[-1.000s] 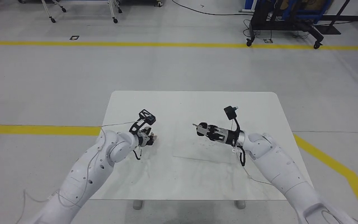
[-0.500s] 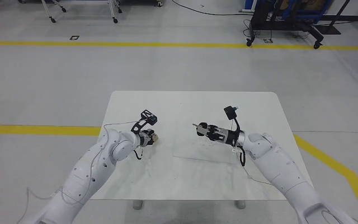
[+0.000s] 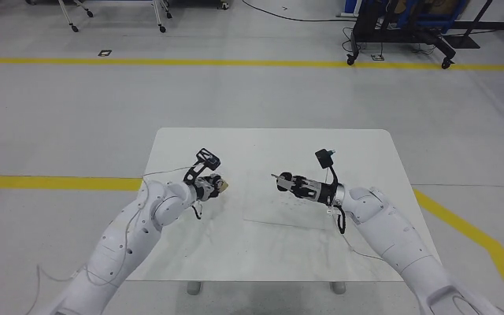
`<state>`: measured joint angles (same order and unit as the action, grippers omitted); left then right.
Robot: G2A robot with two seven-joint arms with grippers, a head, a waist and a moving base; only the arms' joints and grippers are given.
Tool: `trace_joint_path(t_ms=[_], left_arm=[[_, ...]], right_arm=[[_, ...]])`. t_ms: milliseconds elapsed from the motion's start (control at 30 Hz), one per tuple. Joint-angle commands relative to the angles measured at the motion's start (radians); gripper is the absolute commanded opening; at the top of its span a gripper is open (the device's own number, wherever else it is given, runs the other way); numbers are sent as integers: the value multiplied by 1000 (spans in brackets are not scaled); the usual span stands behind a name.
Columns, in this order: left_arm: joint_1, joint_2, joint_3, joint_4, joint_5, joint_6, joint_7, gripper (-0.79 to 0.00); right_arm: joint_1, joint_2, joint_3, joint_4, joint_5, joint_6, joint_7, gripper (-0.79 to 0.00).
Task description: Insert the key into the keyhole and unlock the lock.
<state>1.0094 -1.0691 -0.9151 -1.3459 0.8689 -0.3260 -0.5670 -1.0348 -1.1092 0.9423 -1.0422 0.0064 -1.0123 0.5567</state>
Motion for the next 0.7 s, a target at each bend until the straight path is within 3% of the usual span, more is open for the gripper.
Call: trace_joint_path(t_ms=[0, 133, 267, 300, 667], left_arm=[[14, 5, -40, 19, -59, -84, 107, -785], [12, 3, -80, 116, -242, -321, 240, -785], [-70, -30, -26, 319, -461, -562, 247, -785], [-97, -40, -6, 356, -483, -586, 238, -785], [-74, -45, 7, 344, -525, -593, 235, -785]], right_arm=[[0, 0, 0, 0, 0, 0, 0, -785], [0, 0, 0, 0, 0, 0, 0, -785], [0, 0, 0, 0, 0, 0, 0, -785], [0, 0, 0, 0, 0, 0, 0, -785], [0, 0, 0, 0, 0, 0, 0, -785]])
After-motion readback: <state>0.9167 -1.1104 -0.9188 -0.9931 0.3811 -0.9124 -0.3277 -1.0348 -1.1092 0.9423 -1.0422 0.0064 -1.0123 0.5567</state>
